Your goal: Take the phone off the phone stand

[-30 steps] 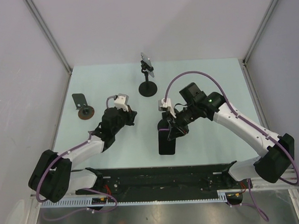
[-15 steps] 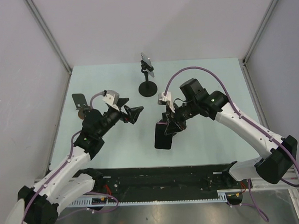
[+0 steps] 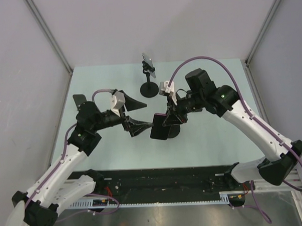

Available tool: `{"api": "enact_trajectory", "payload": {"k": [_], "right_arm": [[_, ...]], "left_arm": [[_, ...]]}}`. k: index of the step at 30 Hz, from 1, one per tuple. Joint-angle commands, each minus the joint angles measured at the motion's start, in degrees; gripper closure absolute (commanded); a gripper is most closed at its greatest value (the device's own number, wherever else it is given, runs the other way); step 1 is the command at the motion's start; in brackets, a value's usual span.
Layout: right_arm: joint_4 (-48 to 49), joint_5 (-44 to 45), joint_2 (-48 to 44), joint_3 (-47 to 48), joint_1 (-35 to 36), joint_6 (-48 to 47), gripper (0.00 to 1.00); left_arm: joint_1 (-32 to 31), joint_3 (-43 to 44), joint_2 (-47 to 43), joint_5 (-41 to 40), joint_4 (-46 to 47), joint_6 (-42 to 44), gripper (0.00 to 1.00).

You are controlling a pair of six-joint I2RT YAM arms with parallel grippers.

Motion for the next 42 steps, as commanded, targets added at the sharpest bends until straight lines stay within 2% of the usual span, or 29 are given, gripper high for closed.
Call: {"api": "enact_trajectory", "payload": {"k": [1,4,7,13,16,17,18,19,21,23,24,26,27,28,29,30,32,33,35,36,40,42], "right_arm": [[0.38,-0.27,-0.17,3.37,1.93,0.16,1.00],[0.82,0.17,0.09,3.81,3.16,0.68,1.00],[0.65,1.04,0.18,4.42,4.13,0.77,1.00],[0.73,2.01,0.79,4.78,5.54,0.86,1.00],[0.82,1.93,1.06,5.04,5.89,0.51,1.00],[0.91,1.84,1.23,5.04,5.80,0.34,1.00],[0.74,1.75,1.32,5.04,6.06,0.16,1.00],[0.47,1.66,1.41,5.13,6.07,-0.10,1.00],[0.82,1.83,1.41,4.78,6.07,-0.37,1.00],[1.96,2.71,0.89,3.99,6.24,0.42,0.94],[3.44,3.85,0.62,3.46,6.07,0.77,0.83],[5.38,6.04,-0.69,2.76,5.72,2.26,0.70],[7.39,6.84,-1.31,1.97,5.54,2.96,0.54],[8.46,7.80,-1.75,1.62,5.19,3.75,0.44],[9.60,9.99,-2.97,1.18,5.10,5.15,0.36],[11.79,11.14,-3.51,0.48,4.84,6.04,0.22],[14.43,15.43,-5.52,-0.67,4.48,7.79,0.11],[17.58,17.03,-6.32,-1.37,4.48,9.63,0.02],[21.98,21.58,-9.12,-4.62,4.66,11.66,0.00],[26.70,22.74,-10.01,-6.11,4.75,13.67,0.00],[36.66,29.77,-13.00,-11.83,7.02,16.41,0.00],[41.92,36.00,-13.97,-14.90,10.53,16.07,0.00]], "left_arm": [[-3.13,3.81,1.59,8.16,-3.61,0.98,0.01],[-3.92,3.99,3.08,6.93,-3.70,0.37,0.03],[-4.10,4.43,4.84,7.28,-3.88,-1.04,0.10],[-4.63,4.87,6.77,9.82,-3.88,-2.45,0.31],[-4.63,4.69,7.48,10.44,-3.97,-2.98,0.52],[-4.63,4.61,7.48,10.53,-3.97,-3.15,0.65],[-4.63,4.61,7.48,10.36,-3.97,-3.24,0.71],[-4.63,4.69,7.04,9.75,-3.97,-3.24,0.86],[-4.63,4.69,6.17,8.43,-3.79,-3.33,0.99],[-4.45,4.52,4.50,3.78,-3.70,-3.33,0.99],[-4.28,4.43,3.88,1.76,-3.70,-3.33,1.00],[-3.93,4.17,1.87,-4.19,-3.53,-3.94,1.00],[-3.58,4.17,1.25,-6.32,-3.18,-4.38,1.00],[-3.49,4.08,0.46,-8.69,-3.00,-5.43,1.00],[-3.40,3.99,-0.94,-14.89,-2.83,-6.13,0.99],[-3.31,3.82,-1.83,-17.74,-2.04,-6.92,1.00],[-3.31,2.68,-3.41,-24.42,-0.72,-10.87,0.99],[-3.31,2.24,-4.99,-30.54,0.50,-12.45,1.00],[-3.31,1.18,-6.23,-35.41,1.39,-17.11,1.00],[-3.31,0.83,-7.45,-40.39,2.26,-18.95,1.00],[-3.31,-1.80,-9.74,-48.23,5.52,-29.22,1.00],[-3.31,-1.90,-10.01,-49.67,6.40,-32.05,1.00]]}}
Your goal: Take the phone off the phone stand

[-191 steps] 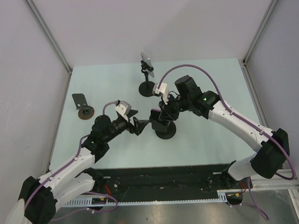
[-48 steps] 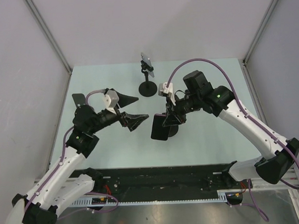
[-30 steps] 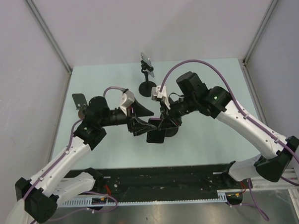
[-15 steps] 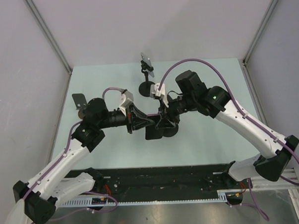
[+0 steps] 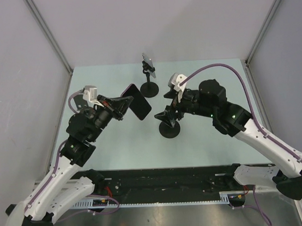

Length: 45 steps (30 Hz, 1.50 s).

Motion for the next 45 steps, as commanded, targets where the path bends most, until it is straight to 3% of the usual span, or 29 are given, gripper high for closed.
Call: {"api": "enact_trajectory", "payload": {"k": [1,5,13,20,31,34,37,38,40,41,42,43,44,45], "right_arm": [[16.72,13.85,-2.02,-4.85,5.43,2.67,0.00],[23.84,23.25,-1.32,-7.58,10.18,3.45,0.00],[32.99,32.23,3.60,-8.64,16.33,-0.94,0.00],[37.39,35.49,8.26,-8.55,17.74,-2.96,0.00],[35.11,36.73,11.52,-6.62,17.31,-3.23,0.03],[33.45,34.98,11.26,-5.83,16.69,-2.52,0.11],[32.39,33.66,11.08,-4.86,16.43,-2.17,0.26],[32.21,33.39,11.08,-4.69,16.43,-2.08,0.38],[31.25,32.77,10.90,-3.90,16.60,-1.82,0.53],[30.98,32.77,10.64,-3.63,16.51,-1.73,0.70],[30.72,32.77,10.55,-3.54,16.60,-1.56,0.79],[30.11,32.77,10.38,-3.20,16.51,-1.55,0.87],[29.75,32.86,9.94,-3.02,16.43,-1.47,1.00],[29.40,32.94,9.68,-2.93,16.43,-1.47,1.00]], "left_arm": [[0.30,-0.37,-1.73,-12.53,7.85,-14.20,1.00],[0.30,-0.72,-1.82,-13.07,8.37,-20.02,1.00],[0.30,-0.89,-1.11,-10.79,8.99,-25.21,1.00],[0.21,-1.33,-0.94,-9.91,9.25,-26.00,1.00],[0.12,-1.42,-0.67,-8.15,9.69,-25.04,1.00],[0.21,-1.68,-0.50,-7.88,9.78,-24.77,1.00],[0.21,-2.12,-0.24,-7.80,9.87,-24.60,1.00],[0.21,-2.21,-0.06,-7.71,9.87,-24.60,1.00],[0.21,-2.39,0.12,-7.53,9.96,-24.42,1.00],[0.21,-2.39,0.20,-7.45,9.96,-24.07,1.00],[0.21,-2.30,0.38,-7.44,9.96,-23.37,0.98],[0.21,-2.30,0.38,-7.44,9.96,-22.76,0.95],[0.21,-2.21,0.38,-7.62,9.96,-22.14,0.82],[0.21,-2.30,-0.05,-8.23,9.96,-20.66,0.72]]}}
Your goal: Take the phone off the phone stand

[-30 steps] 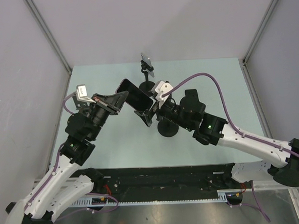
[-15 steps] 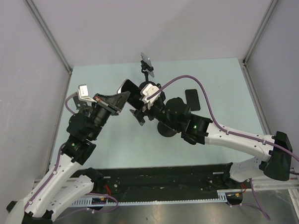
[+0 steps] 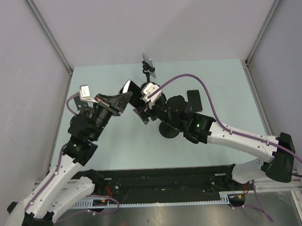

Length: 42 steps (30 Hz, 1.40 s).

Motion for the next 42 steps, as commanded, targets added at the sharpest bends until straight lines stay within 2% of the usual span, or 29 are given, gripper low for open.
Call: {"api": "enact_trajectory", "payload": {"k": [1,2,4,5,8,10,14,17,18,20,24,31,35,42], "right_arm": [[-0.21,-0.48,-2.09,4.26,-0.45,1.29,1.00],[-1.10,-0.30,-2.43,4.44,-0.71,1.29,1.00],[-3.46,0.49,-3.23,4.79,-1.33,1.72,1.00],[-4.26,0.76,-3.66,4.97,-2.20,1.99,1.00],[-8.48,2.60,-4.90,5.32,-5.62,3.04,1.00],[-11.19,3.04,-5.95,5.41,-8.17,4.97,1.00],[-15.77,4.80,-6.83,5.76,-17.04,8.13,1.00],[-21.13,5.86,-5.61,6.29,-26.53,11.72,1.00],[-23.58,4.38,-5.17,6.37,-32.64,13.23,1.00],[-25.70,-0.09,-3.32,6.37,-38.56,16.65,1.00],[-28.97,-3.72,1.77,6.29,-49.99,16.50,1.00],[-24.40,-7.68,13.37,4.18,-56.43,12.19,1.00],[-19.67,-9.25,19.69,1.46,-57.75,9.38,1.00],[-17.10,-14.18,25.94,-0.13,-58.98,5.77,1.00]], "left_arm": [[0.17,0.17,-0.86,-0.43,3.97,3.88,0.62],[0.17,0.17,-1.13,-0.96,3.97,5.11,0.44],[0.17,0.43,-2.70,-2.89,3.79,9.32,0.29],[0.17,0.43,-3.06,-3.59,3.71,12.56,0.19],[0.17,0.70,-5.70,-7.02,2.57,19.15,0.05],[0.17,0.52,-7.19,-9.57,1.34,22.77,0.00],[0.25,-0.79,-9.04,-13.96,-1.30,31.98,0.00],[0.25,-2.11,-9.65,-16.86,-4.02,36.65,0.00],[0.25,-2.64,-9.74,-17.39,-5.34,37.71,0.00],[0.25,-3.78,-9.83,-17.66,-6.14,40.78,0.00],[0.34,-5.98,-9.13,-17.57,-7.98,44.75,0.00],[0.43,-8.62,-4.74,-17.83,-8.78,49.24,0.00],[1.65,-7.22,-2.98,-15.47,-8.86,48.97,0.00],[5.87,-7.48,-4.21,-13.53,-8.95,48.36,0.00]]}}
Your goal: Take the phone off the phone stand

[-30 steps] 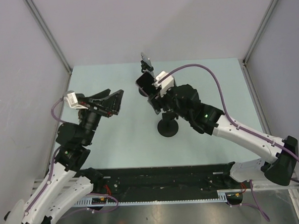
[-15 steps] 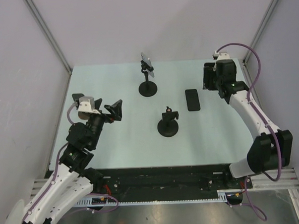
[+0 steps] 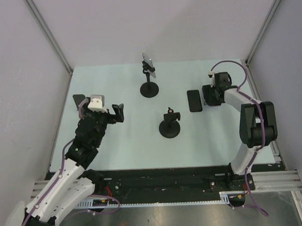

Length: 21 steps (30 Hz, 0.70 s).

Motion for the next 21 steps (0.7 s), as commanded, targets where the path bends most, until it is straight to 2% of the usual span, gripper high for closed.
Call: {"api": "enact_trajectory", "payload": {"k": [1,7,11,21], "right_arm": [[6.11,-3.97,2.23,0.59,-0.76,-3.52,1.00],[6.73,-4.07,4.96,0.59,-1.99,-3.17,0.97],[5.59,-4.15,6.89,0.59,-2.08,-2.91,0.82],[5.23,-3.45,7.95,0.59,-2.17,-1.68,0.63]], "left_arm": [[2.75,0.85,-1.21,2.79,1.52,0.74,0.00],[6.09,1.29,0.45,7.10,1.52,-1.20,0.00],[6.53,1.20,0.72,7.37,1.52,-1.38,0.00],[6.97,1.12,0.63,7.99,1.52,-1.55,0.00]]}}
